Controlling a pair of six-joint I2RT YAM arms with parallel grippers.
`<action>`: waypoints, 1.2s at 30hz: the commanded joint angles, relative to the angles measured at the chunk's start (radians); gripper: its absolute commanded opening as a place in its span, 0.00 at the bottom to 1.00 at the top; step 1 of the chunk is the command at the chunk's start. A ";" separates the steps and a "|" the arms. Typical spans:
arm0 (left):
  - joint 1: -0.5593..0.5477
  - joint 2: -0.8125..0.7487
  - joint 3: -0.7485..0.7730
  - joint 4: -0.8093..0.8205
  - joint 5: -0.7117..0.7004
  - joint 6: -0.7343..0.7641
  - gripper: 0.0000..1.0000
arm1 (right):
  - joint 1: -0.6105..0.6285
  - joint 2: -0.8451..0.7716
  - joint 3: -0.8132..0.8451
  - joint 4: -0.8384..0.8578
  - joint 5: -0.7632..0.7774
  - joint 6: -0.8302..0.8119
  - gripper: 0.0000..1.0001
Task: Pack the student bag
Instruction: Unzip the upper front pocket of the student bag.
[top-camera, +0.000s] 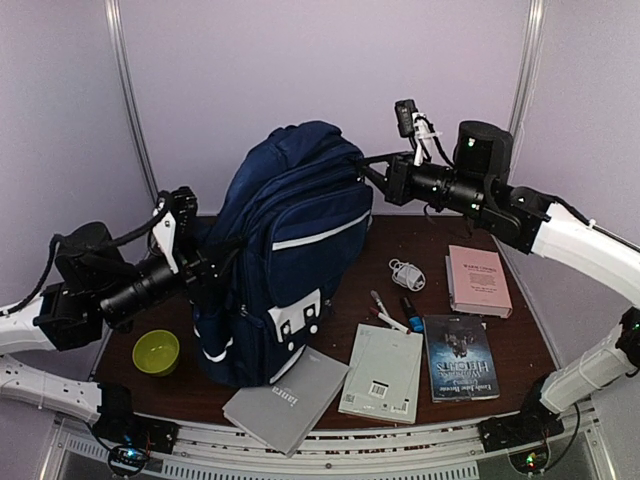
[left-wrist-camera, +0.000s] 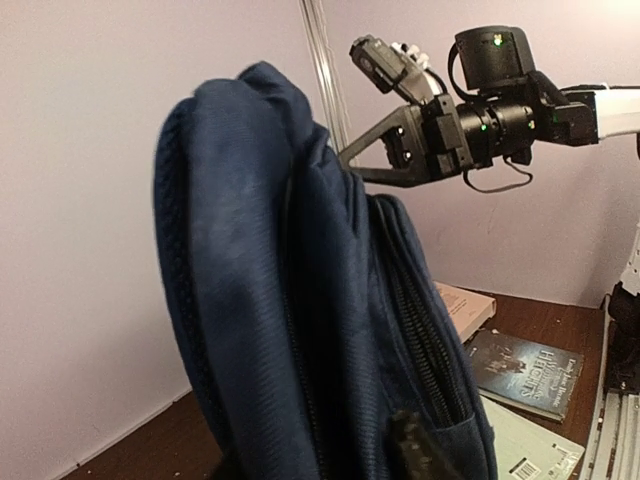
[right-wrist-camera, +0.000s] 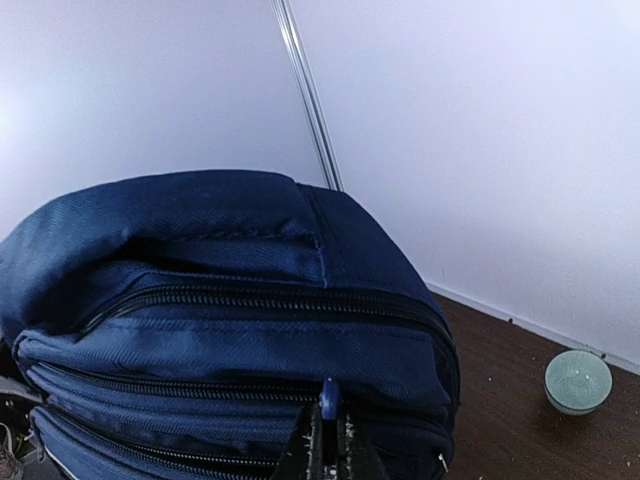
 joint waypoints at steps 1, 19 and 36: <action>0.000 -0.005 -0.038 0.000 -0.030 -0.043 0.93 | -0.024 -0.005 0.078 0.085 0.010 -0.013 0.00; 0.234 0.245 0.615 -0.422 0.084 -0.063 0.98 | 0.054 0.041 0.038 0.118 -0.085 -0.002 0.00; 0.518 0.540 0.862 -0.699 0.822 -0.011 0.98 | 0.062 0.024 0.012 0.072 -0.086 -0.008 0.00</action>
